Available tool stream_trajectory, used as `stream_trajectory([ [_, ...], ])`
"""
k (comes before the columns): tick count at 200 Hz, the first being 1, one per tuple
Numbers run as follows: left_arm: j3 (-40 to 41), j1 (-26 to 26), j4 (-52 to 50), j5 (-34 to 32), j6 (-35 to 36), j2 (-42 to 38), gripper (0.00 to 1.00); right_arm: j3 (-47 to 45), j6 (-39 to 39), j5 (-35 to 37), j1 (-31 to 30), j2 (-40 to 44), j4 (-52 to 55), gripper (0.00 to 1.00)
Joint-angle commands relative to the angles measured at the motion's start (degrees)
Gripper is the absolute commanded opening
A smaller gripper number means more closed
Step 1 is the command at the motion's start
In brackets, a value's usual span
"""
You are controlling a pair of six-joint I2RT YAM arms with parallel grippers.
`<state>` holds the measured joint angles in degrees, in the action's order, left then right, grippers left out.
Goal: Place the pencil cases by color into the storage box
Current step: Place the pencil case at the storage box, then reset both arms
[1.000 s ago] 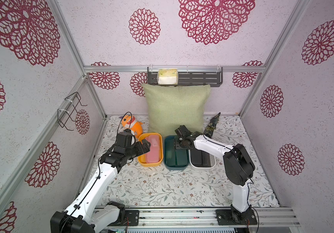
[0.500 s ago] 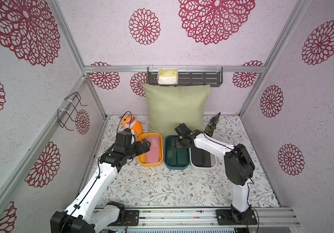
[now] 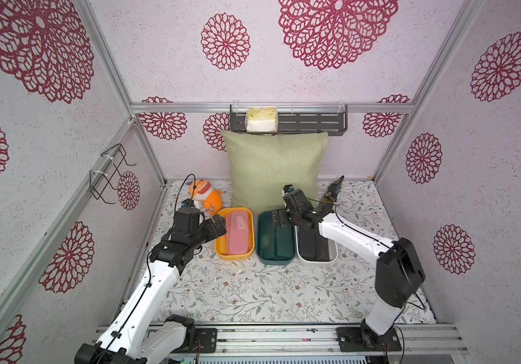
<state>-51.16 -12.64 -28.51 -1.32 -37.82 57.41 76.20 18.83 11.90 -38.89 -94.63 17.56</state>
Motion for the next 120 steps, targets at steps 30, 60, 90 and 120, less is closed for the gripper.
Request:
stream_trajectory([
  [30, 3.9, 1.8, 6.3, -27.9, 4.1, -8.0, 0.97, -32.3, -23.8, 14.8, 1.9, 26.2, -37.0, 0.99],
  [60, 13.2, 2.0, 19.6, -41.2, 12.4, -15.1, 0.99, -53.4, -35.5, 14.8, 6.4, 37.9, -59.6, 0.99],
  [90, 29.6, 2.0, 42.6, -40.7, 25.7, -24.3, 0.98, -62.6, -27.9, 9.1, 16.1, 40.9, -63.7, 0.99],
  [120, 42.0, 2.2, 52.8, -43.5, 27.4, -30.9, 0.99, -70.7, -22.9, 6.5, 21.5, 38.9, -75.6, 0.99],
])
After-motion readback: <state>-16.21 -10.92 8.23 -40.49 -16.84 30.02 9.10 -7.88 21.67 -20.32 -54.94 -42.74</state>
